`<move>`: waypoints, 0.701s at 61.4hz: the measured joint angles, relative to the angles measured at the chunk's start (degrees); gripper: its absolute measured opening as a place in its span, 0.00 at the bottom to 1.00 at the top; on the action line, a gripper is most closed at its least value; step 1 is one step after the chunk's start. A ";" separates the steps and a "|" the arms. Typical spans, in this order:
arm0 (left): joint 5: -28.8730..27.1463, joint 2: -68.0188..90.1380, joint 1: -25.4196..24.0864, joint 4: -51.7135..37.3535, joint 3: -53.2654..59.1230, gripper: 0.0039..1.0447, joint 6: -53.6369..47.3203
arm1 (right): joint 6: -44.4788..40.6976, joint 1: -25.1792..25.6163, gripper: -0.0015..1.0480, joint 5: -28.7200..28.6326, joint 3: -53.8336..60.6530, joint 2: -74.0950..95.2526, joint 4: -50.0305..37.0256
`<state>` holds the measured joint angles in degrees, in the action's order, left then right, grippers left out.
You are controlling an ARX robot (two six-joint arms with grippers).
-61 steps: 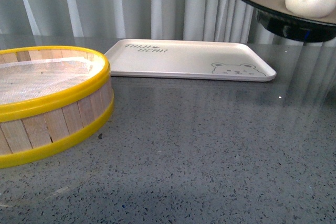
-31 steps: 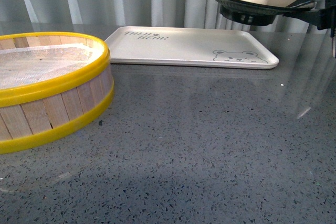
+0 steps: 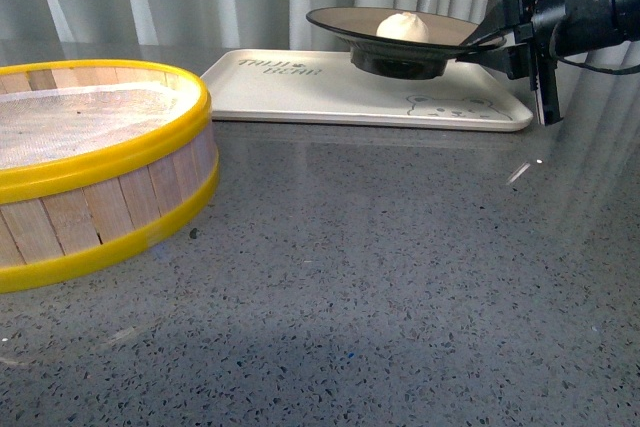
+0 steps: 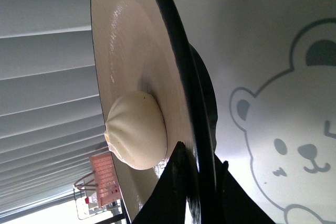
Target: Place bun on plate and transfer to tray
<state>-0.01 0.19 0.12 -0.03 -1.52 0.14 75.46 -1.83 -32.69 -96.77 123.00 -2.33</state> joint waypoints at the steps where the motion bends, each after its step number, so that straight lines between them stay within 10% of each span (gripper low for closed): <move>1: 0.00 0.00 0.00 0.00 0.00 0.94 0.00 | -0.07 0.00 0.03 0.15 0.13 0.00 0.00; 43: 0.00 0.00 0.00 0.00 0.00 0.94 0.00 | -2.95 1.44 0.03 2.49 5.88 -1.97 -0.85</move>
<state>-0.01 0.19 0.12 -0.03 -1.52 0.14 72.51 -0.38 -30.20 -90.89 121.03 -3.18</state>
